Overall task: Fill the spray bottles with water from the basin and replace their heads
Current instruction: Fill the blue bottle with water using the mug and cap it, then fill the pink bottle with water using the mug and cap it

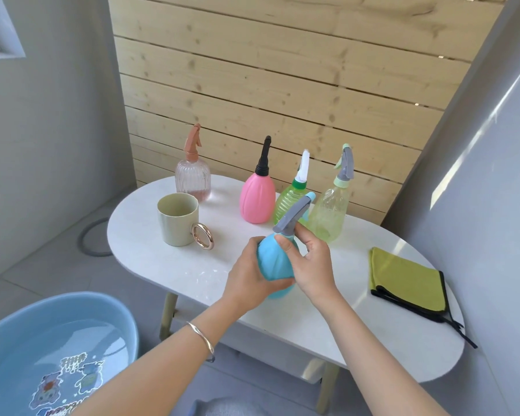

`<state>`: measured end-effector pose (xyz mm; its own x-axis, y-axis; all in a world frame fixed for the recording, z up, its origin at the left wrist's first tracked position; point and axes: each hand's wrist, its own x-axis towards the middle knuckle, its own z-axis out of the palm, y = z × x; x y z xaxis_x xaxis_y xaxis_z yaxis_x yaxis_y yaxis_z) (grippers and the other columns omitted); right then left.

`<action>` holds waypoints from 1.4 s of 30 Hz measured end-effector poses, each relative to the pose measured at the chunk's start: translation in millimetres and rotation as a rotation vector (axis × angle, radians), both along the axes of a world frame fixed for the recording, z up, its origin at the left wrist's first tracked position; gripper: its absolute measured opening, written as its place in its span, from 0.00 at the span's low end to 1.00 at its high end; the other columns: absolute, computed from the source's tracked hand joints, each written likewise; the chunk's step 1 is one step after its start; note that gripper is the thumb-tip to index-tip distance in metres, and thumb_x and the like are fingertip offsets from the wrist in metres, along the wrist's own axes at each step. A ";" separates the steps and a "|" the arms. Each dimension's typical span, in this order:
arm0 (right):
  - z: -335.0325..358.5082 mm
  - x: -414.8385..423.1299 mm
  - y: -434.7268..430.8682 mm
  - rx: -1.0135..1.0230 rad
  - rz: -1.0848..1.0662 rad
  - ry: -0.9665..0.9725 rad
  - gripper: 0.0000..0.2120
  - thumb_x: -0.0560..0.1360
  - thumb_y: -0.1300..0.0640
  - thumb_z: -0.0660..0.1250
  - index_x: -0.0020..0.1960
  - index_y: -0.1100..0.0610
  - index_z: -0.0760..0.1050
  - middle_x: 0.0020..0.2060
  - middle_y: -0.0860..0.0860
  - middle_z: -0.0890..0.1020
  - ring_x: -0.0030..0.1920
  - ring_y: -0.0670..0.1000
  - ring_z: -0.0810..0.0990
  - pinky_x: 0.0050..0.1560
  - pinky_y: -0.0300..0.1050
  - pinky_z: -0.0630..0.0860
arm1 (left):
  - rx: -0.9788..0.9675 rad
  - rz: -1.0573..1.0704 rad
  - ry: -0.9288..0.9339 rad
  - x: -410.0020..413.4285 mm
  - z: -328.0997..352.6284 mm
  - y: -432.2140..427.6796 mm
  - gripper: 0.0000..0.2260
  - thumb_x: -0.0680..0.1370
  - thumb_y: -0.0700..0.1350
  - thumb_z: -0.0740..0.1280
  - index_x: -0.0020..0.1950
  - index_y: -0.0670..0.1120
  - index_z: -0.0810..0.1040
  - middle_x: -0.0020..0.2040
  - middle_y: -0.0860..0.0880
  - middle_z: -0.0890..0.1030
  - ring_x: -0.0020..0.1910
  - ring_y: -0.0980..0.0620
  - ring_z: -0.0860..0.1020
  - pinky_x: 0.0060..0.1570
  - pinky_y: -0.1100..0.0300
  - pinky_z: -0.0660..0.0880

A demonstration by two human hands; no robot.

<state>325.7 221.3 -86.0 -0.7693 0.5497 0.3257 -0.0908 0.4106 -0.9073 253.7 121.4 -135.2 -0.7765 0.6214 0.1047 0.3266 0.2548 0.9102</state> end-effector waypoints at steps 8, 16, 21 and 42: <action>15.1 -0.1 -3.6 0.035 0.013 -0.034 0.10 0.74 0.53 0.70 0.52 0.40 0.76 0.50 0.37 0.81 0.54 0.34 0.77 0.53 0.25 0.68 | -0.037 0.043 0.040 0.6 11.8 -3.5 0.36 0.58 0.60 0.79 0.60 0.57 0.67 0.50 0.59 0.77 0.51 0.54 0.77 0.50 0.51 0.77; 124.4 -73.6 -10.3 0.140 0.073 0.066 0.09 0.72 0.54 0.73 0.51 0.52 0.80 0.44 0.43 0.84 0.46 0.39 0.80 0.48 0.27 0.71 | 0.090 0.128 0.181 -65.0 109.8 -4.7 0.34 0.58 0.60 0.80 0.56 0.53 0.67 0.47 0.60 0.76 0.48 0.57 0.77 0.46 0.58 0.76; 144.9 -149.4 -12.3 -0.007 0.077 0.076 0.06 0.73 0.56 0.71 0.49 0.57 0.80 0.44 0.50 0.84 0.44 0.45 0.80 0.50 0.38 0.75 | 0.057 0.100 0.193 -141.6 136.9 -17.3 0.40 0.61 0.63 0.77 0.65 0.48 0.66 0.53 0.66 0.70 0.60 0.66 0.69 0.55 0.61 0.71; 27.0 -261.9 29.2 -0.123 0.039 -0.128 0.06 0.77 0.62 0.65 0.53 0.55 0.75 0.50 0.48 0.80 0.53 0.46 0.77 0.60 0.39 0.70 | -0.300 0.105 0.247 -278.2 34.8 -10.0 0.59 0.62 0.60 0.79 0.78 0.42 0.44 0.75 0.46 0.52 0.75 0.45 0.53 0.74 0.52 0.55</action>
<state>63.8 250.4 -58.9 -0.8217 0.5480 0.1563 0.0145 0.2942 -0.9556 -24.5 111.4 -100.4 -0.8113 0.5716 0.1227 0.4848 0.5405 0.6877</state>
